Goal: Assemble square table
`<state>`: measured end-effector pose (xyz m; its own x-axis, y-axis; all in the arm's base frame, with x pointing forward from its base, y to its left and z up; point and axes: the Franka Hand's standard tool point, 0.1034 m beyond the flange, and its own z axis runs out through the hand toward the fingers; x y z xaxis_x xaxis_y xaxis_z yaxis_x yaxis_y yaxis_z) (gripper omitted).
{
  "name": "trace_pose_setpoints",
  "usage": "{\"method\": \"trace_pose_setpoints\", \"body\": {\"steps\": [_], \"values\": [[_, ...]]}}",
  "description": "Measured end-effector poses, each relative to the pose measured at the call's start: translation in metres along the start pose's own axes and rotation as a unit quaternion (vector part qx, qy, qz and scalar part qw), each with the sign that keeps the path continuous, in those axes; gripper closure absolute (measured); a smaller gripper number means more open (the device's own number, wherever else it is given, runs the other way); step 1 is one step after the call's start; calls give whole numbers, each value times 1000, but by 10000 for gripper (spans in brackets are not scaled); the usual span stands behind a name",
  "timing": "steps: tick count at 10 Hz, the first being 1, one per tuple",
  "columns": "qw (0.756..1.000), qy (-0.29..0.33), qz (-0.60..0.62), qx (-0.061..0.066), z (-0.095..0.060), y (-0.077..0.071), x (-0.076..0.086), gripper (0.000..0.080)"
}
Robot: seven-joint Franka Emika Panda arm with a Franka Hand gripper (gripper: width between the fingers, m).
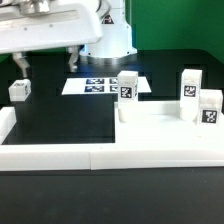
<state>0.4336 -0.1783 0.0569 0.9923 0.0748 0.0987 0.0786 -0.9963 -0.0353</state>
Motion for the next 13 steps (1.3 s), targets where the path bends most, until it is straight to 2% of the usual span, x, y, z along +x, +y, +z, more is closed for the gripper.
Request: {"method": "trace_pose_setpoints", "body": {"steps": [1, 2, 3, 4, 7, 8, 9, 10, 11, 12, 13], "values": [[998, -6, -64, 0, 1, 27, -23, 150], [996, -4, -93, -8, -6, 59, -30, 150], [985, -5, -174, -19, -7, 96, -37, 150], [987, -7, -157, -14, -3, 84, -35, 150], [989, -14, -146, -14, -1, 81, -33, 150], [996, -38, -86, 2, 4, 65, -25, 150], [995, -90, -24, 26, 12, 47, -20, 150], [978, -194, 47, 66, 12, 36, -19, 150], [970, -224, 51, 82, 14, 35, -15, 150], [968, -234, 44, 84, 20, 35, -15, 150], [952, -287, 43, 99, 17, 28, -22, 150]]}}
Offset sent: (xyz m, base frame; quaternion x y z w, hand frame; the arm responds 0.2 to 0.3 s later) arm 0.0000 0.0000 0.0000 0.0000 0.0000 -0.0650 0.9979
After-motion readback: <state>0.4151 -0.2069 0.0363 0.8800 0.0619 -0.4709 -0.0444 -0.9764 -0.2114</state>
